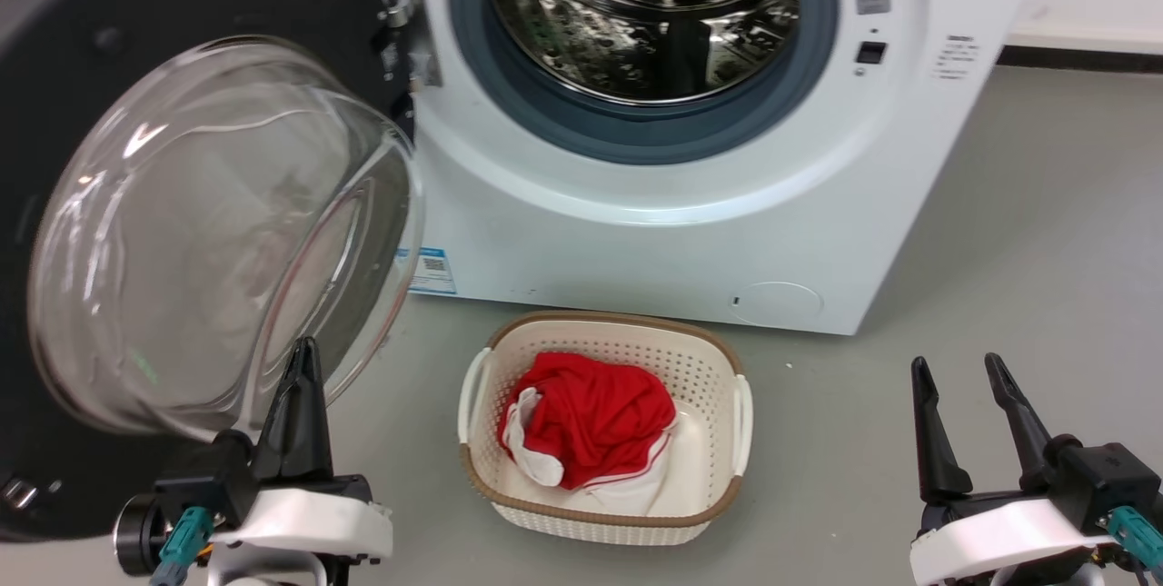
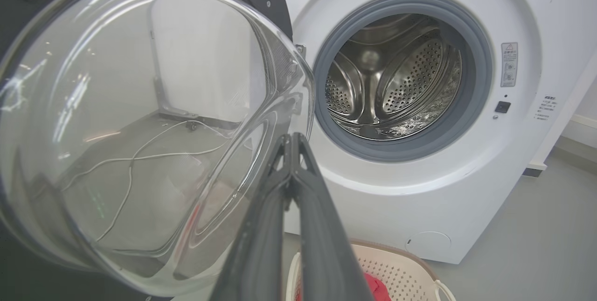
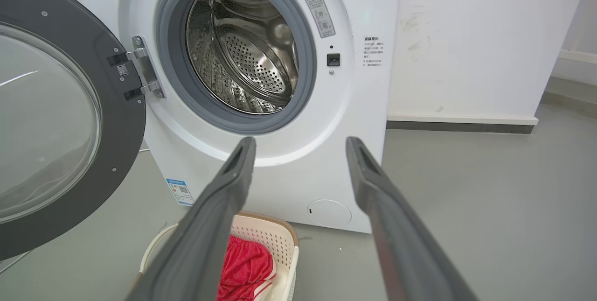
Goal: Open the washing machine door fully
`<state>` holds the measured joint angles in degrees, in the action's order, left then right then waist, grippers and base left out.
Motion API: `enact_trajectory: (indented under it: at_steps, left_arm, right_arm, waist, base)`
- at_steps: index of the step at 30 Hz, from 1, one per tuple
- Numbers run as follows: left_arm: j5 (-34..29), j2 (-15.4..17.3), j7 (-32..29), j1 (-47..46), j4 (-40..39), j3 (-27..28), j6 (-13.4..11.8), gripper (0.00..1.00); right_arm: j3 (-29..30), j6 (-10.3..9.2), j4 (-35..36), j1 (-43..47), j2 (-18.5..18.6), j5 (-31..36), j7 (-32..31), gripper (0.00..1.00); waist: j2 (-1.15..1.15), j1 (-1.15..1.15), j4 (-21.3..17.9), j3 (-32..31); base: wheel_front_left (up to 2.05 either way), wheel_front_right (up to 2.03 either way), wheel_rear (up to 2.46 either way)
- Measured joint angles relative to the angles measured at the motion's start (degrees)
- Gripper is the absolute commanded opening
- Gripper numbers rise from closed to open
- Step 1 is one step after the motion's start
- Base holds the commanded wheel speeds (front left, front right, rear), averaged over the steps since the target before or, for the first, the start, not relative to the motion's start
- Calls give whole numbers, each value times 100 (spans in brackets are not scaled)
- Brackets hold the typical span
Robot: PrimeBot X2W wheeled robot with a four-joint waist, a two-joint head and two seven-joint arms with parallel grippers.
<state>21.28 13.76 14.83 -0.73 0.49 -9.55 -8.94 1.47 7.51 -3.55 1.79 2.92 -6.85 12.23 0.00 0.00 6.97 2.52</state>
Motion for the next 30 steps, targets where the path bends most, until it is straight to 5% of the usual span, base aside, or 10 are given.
enact_trajectory:
  at_steps: [2,3,4,6,15,30]
  left_arm:
    - [-54,-42,5,-133,169,-16,58,3]
    - [-76,-59,7,-197,256,-21,92,28]
    - [-125,-75,8,-246,326,-25,121,44]
    - [-186,-131,8,-332,432,-15,166,100]
    - [-494,-288,16,-399,600,133,287,100]
    - [-769,-488,24,-394,638,421,450,100]
  right_arm:
    - [-26,0,48,-1,-1,33,-19,100]
    - [-37,0,81,1,-1,42,-25,100]
    - [-54,0,110,-1,-1,47,-35,100]
    - [-59,0,135,3,-2,46,-71,100]
    - [-29,0,209,32,-1,57,-76,100]
    - [-31,0,209,27,0,56,-74,100]
  waist:
    - [0,0,-156,9]
    - [0,0,-228,16]
    - [0,0,-293,24]
    - [0,0,-414,41]
    - [0,0,-721,129]
    - [0,0,-706,156]
  base:
    - [0,0,0]
    - [0,0,0]
    - [0,0,0]
    - [0,0,0]
    - [0,0,0]
    - [0,0,0]
